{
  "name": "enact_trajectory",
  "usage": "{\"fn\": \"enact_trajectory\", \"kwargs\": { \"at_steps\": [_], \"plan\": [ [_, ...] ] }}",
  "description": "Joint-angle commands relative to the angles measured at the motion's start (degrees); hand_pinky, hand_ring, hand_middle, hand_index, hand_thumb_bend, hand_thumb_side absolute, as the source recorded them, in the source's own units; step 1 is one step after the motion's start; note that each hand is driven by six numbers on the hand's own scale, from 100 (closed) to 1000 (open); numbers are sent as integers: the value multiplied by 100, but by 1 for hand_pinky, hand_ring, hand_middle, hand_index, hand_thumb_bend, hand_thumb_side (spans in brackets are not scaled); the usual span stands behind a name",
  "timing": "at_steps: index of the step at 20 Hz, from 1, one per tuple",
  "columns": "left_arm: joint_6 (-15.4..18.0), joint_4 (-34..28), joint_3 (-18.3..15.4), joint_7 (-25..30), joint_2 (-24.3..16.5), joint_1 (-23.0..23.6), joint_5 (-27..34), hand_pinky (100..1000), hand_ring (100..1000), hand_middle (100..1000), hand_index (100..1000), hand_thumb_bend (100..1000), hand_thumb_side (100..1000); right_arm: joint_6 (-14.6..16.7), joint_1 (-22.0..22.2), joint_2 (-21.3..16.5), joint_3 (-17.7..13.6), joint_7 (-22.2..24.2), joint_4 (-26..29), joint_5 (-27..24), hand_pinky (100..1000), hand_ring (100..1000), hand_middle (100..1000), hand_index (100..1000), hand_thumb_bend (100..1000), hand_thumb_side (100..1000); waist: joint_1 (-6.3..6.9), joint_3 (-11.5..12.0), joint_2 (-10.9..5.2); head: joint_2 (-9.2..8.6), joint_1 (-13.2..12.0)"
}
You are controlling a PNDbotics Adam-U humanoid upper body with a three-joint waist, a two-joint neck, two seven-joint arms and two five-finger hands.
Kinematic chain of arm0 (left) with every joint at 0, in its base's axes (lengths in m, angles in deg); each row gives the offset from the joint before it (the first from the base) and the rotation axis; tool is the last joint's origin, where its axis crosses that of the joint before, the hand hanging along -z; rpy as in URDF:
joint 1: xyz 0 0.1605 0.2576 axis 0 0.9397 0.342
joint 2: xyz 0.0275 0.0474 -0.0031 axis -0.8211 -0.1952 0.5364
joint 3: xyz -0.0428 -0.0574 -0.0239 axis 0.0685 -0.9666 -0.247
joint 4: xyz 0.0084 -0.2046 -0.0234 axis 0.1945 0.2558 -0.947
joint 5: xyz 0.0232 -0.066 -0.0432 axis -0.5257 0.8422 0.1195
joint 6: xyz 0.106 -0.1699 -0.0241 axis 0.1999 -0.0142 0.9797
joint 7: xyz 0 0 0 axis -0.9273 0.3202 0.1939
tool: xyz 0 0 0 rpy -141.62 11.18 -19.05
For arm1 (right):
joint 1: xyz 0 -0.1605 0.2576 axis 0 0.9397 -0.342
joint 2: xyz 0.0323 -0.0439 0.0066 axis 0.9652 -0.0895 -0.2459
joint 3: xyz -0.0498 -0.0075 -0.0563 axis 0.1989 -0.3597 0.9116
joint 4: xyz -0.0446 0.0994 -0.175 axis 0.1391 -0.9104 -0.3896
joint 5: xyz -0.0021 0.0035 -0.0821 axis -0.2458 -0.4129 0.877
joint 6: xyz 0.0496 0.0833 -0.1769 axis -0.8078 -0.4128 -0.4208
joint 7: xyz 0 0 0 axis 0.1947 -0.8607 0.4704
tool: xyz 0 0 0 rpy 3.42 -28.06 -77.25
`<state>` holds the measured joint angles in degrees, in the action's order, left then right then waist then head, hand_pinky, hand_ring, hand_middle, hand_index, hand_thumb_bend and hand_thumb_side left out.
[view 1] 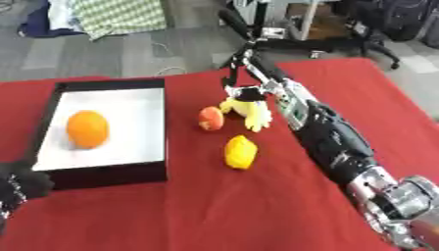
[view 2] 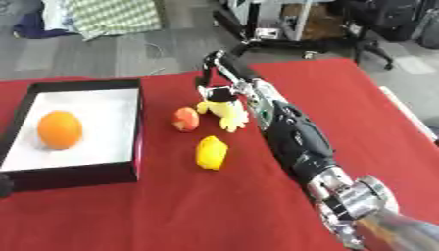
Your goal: Pick up objects on the table and place them in the box.
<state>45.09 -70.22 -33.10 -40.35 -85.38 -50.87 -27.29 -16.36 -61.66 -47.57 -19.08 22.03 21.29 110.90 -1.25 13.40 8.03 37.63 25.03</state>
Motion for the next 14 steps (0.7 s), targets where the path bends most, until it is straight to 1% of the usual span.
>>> {"fn": "enact_trajectory", "kwargs": {
  "at_steps": [1,2,3,4,5,6,7,8,9,11,14],
  "plan": [
    [6,-103,-28,-17,-38,-36,-22,698,647,586,814,100,1000,-86,-45,-323,195,261,-31,146,997,982,902,955,100,210,53,-13,-110,-62,36],
    [6,-101,-28,-17,-43,-28,-23,698,647,586,814,100,1000,-100,-32,-378,267,349,-104,229,998,985,909,960,100,212,51,-17,-118,-59,35],
    [5,-97,-30,-17,-50,-19,-26,698,647,586,814,100,1000,-119,-12,-443,332,435,-181,314,1000,1000,960,990,100,358,47,-26,-126,-52,30],
    [3,-94,-30,-17,-57,-11,-29,698,647,586,814,100,1000,-147,10,-511,398,520,-278,397,1000,1000,978,999,100,458,44,-33,-133,-45,28],
    [3,-92,-29,-15,-63,-4,-33,698,648,586,814,100,1000,-177,24,-561,445,606,-387,483,1000,1000,989,1000,100,534,43,-39,-140,-41,30],
    [2,-90,-29,-13,-67,2,-35,698,648,586,814,100,1000,-199,29,-590,463,690,-486,566,1000,1000,993,1000,100,565,43,-45,-145,-38,30],
    [1,-89,-30,-11,-70,6,-38,698,648,586,814,100,1000,-218,34,-609,454,775,-573,652,1000,1000,1000,1000,100,669,45,-52,-148,-40,31],
    [0,-88,-33,-11,-72,11,-39,698,648,586,814,100,1000,-236,33,-614,413,863,-636,740,1000,1000,1000,1000,100,704,48,-59,-150,-42,29],
    [0,-88,-36,-12,-74,15,-41,698,648,587,814,100,1000,-242,29,-607,350,950,-662,827,1000,1000,1000,1000,100,758,51,-66,-152,-45,29],
    [-2,-87,-42,-17,-77,23,-43,698,648,587,814,100,1000,-237,13,-588,177,1208,-619,1012,1000,1000,1000,1000,100,781,56,-81,-154,-44,29],
    [-2,-87,-46,-21,-79,31,-43,698,648,587,814,100,1000,-292,-16,-560,-134,1897,-355,1145,1000,1000,1000,1000,100,799,59,-96,-152,-41,28]
  ]
}}
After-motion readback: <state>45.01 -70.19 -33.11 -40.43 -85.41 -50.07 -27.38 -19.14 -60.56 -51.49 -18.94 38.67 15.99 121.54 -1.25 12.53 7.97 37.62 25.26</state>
